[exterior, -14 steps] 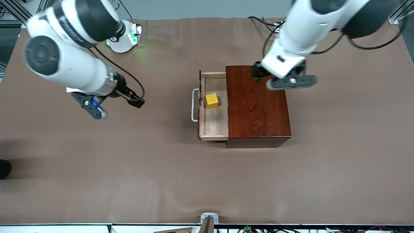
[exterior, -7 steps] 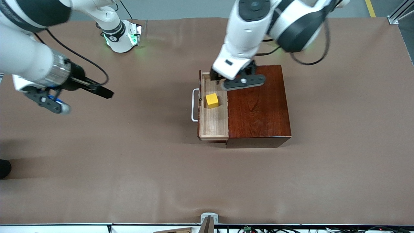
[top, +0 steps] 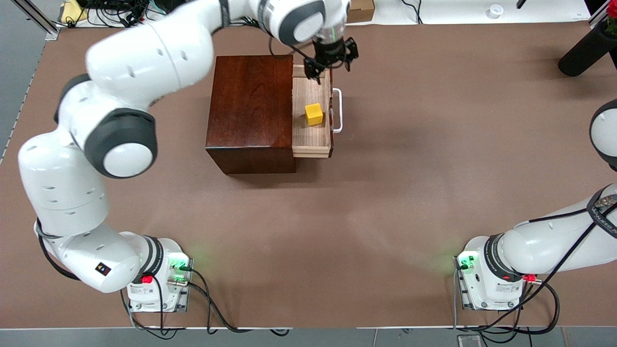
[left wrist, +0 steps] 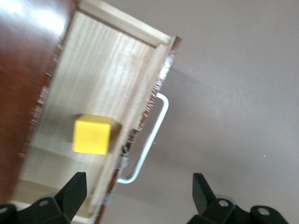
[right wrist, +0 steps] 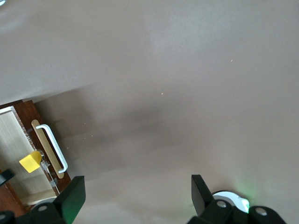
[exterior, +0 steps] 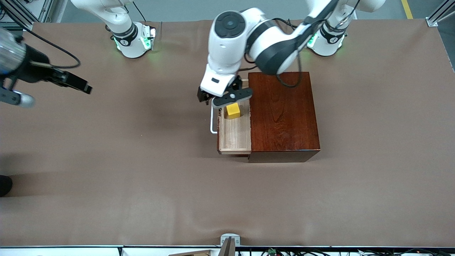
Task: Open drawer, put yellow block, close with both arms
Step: 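Push the drawer front into the box with the left gripper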
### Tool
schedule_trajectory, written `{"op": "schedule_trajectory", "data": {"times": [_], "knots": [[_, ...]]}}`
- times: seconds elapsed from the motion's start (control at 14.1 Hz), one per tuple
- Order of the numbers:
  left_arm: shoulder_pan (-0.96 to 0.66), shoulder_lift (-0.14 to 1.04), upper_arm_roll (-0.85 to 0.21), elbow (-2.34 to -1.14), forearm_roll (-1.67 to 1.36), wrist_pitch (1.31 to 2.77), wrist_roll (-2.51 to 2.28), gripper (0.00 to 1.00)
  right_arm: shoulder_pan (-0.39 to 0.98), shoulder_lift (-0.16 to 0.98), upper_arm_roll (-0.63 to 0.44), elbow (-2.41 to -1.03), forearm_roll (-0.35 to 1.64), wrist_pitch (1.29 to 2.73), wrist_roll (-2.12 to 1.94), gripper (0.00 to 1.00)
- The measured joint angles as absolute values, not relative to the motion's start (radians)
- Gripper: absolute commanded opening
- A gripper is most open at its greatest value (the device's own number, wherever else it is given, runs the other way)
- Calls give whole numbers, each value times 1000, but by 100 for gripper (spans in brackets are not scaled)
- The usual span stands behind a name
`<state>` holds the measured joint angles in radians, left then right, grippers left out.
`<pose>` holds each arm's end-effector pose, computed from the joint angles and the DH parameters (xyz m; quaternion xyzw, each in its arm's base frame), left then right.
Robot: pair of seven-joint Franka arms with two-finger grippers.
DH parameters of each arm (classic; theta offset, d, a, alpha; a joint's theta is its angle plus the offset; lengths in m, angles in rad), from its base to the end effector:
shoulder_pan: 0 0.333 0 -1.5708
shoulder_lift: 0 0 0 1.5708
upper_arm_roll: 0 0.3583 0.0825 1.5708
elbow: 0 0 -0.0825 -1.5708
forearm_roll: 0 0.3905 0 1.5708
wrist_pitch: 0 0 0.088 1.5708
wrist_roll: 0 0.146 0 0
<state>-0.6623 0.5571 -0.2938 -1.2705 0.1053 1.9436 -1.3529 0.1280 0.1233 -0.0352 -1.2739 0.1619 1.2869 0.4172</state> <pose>0.4877 -0.5840 0.4515 0.9756 0.2069 0.0051 0.0733 0.5623 0.0806 0.6744 -0.9853 0.1426 0.0725 0.0603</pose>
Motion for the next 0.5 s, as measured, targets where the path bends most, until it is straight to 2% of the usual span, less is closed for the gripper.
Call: {"op": "schedule_trajectory", "data": {"times": [0.21, 0.5], "knots": [[-829, 628, -156, -1226, 106, 2003, -1459, 100, 29, 75, 19, -1277, 156, 1277, 364, 100], [-901, 731, -99, -1193, 106, 2127, -1588, 100, 9, 0, 40, -1319, 100, 1276, 335, 100]]}}
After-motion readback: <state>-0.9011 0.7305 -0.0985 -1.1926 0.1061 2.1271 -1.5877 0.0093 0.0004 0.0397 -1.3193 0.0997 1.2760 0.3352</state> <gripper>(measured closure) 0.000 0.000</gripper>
